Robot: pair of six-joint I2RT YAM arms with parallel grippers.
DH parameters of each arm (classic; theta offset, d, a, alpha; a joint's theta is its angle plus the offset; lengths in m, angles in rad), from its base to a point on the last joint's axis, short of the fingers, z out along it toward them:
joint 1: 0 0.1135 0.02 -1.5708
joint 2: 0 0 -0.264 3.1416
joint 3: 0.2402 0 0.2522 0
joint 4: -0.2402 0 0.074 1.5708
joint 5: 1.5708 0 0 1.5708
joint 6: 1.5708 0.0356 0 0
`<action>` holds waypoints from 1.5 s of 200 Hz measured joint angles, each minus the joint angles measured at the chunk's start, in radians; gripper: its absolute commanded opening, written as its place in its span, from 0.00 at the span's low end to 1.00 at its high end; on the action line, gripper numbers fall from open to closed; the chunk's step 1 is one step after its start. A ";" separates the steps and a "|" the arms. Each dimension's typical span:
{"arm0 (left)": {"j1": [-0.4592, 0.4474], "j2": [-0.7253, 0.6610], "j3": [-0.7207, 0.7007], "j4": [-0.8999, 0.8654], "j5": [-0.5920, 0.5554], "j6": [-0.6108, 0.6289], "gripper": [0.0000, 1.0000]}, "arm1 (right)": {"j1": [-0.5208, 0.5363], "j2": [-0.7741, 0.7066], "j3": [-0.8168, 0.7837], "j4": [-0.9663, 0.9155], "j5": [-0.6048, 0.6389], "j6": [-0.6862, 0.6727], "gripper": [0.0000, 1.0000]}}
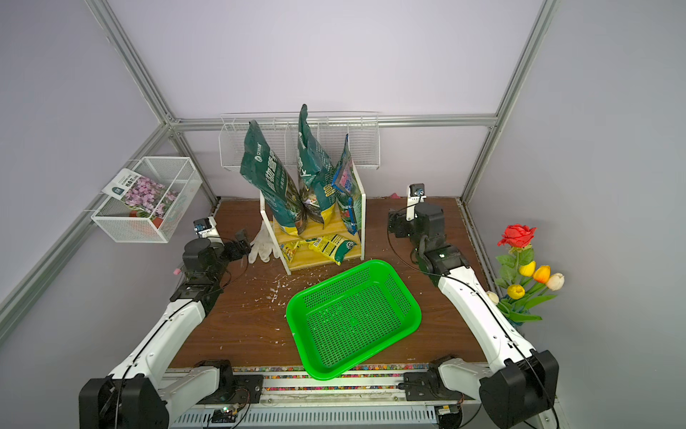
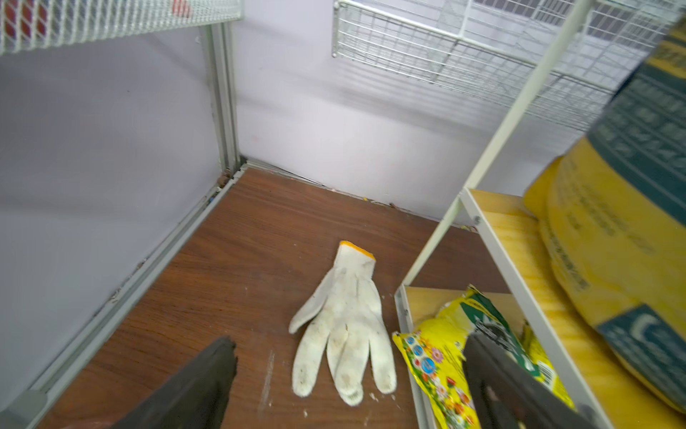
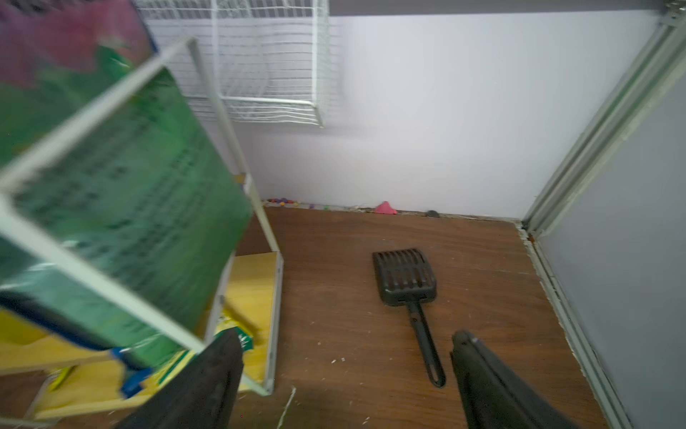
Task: Take down the fertilizer bag from the shelf
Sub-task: Pick up the fertilizer bag from the shelf.
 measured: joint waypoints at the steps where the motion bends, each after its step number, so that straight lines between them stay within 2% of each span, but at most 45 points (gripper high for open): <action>1: -0.002 -0.003 0.000 -0.003 0.003 -0.001 0.99 | 0.007 -0.001 0.007 -0.007 -0.001 0.001 0.92; 47: -0.049 -0.034 -0.001 -0.047 0.096 -0.041 0.98 | 0.254 -0.002 0.209 -0.230 0.027 -0.012 0.92; 91: -0.049 -0.027 -0.001 -0.069 0.137 -0.073 0.98 | 0.367 0.099 0.435 -0.293 0.075 -0.084 0.92; 187: -0.049 -0.030 -0.001 -0.075 0.163 -0.094 0.98 | 0.388 0.377 0.624 -0.225 0.196 -0.239 0.89; 226: -0.049 -0.033 -0.001 -0.075 0.163 -0.094 0.98 | 0.388 0.454 0.710 -0.211 0.266 -0.291 0.84; 269: -0.049 -0.043 -0.001 -0.074 0.163 -0.094 0.98 | 0.388 0.482 0.715 -0.206 0.303 -0.317 0.69; 300: -0.049 -0.043 -0.001 -0.074 0.163 -0.094 0.98 | 0.384 0.485 0.718 -0.202 0.304 -0.310 0.41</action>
